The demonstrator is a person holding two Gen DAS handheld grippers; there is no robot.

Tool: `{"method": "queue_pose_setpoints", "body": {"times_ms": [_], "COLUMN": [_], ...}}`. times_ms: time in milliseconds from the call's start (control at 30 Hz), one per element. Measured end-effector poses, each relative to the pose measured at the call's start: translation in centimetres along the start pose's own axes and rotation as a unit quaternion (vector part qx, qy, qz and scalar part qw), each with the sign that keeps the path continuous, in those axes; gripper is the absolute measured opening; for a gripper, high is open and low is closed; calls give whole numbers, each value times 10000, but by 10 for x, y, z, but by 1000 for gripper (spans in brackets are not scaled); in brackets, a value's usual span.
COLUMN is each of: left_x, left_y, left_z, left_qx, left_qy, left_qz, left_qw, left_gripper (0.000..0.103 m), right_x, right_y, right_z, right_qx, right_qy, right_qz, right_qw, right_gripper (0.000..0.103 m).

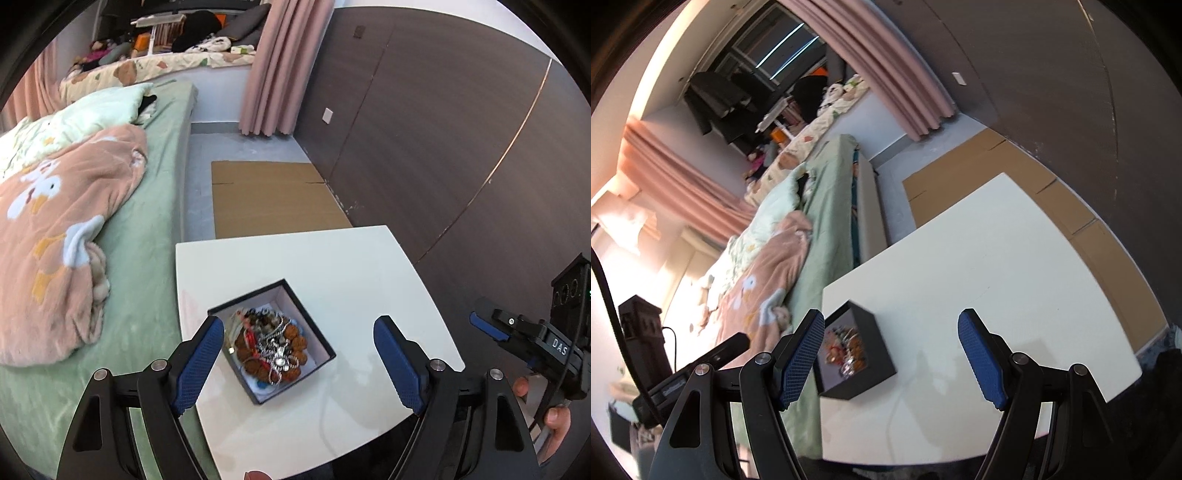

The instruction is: Organize jewelry

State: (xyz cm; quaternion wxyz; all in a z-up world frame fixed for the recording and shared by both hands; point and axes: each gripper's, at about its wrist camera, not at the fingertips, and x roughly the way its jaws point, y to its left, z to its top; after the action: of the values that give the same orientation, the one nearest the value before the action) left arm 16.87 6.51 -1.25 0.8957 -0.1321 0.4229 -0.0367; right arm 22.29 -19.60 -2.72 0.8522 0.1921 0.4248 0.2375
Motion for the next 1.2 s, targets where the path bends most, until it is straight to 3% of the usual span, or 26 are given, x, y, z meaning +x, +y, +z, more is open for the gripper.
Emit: {"method": "queue_pose_setpoints", "body": {"times_ms": [200,400,500,600,667,767,967,1200], "left_x": [-21,-47,-56,-69,-77,-88,-105,-122], "left_y": [2,-6,-9,-13,-16,-20,-33,-42], "left_z": [-20,-43,-56,-69,-77,-88,-106,-117], "left_qx": [-104,-32,-42,27,41,89,416,552], "left_qy": [-184,-491,-550,-663,-733,-760,-811,-900], "left_qz": [-38,-79,-84,-13,-35,-81,91,97], "left_qw": [9998,9988,9984,9978,9973,9970,9958,9944], "left_gripper": [84,101,102,102,102,102,102,102], "right_x": [-13,-36,-48,-57,-64,-80,-106,-128], "right_y": [19,31,32,34,37,45,57,59], "right_z": [-23,-43,-51,-58,-64,-74,-93,-110], "right_qx": [-177,-437,-456,-535,-658,-922,-1266,-1337], "right_qy": [59,-56,-146,-52,-89,-252,-274,-215], "right_qz": [103,-84,-191,-573,-713,-932,-1190,-1145], "right_qw": [9998,9990,9987,9969,9952,9910,9844,9841], "right_gripper": [75,79,87,93,93,103,103,103]}}
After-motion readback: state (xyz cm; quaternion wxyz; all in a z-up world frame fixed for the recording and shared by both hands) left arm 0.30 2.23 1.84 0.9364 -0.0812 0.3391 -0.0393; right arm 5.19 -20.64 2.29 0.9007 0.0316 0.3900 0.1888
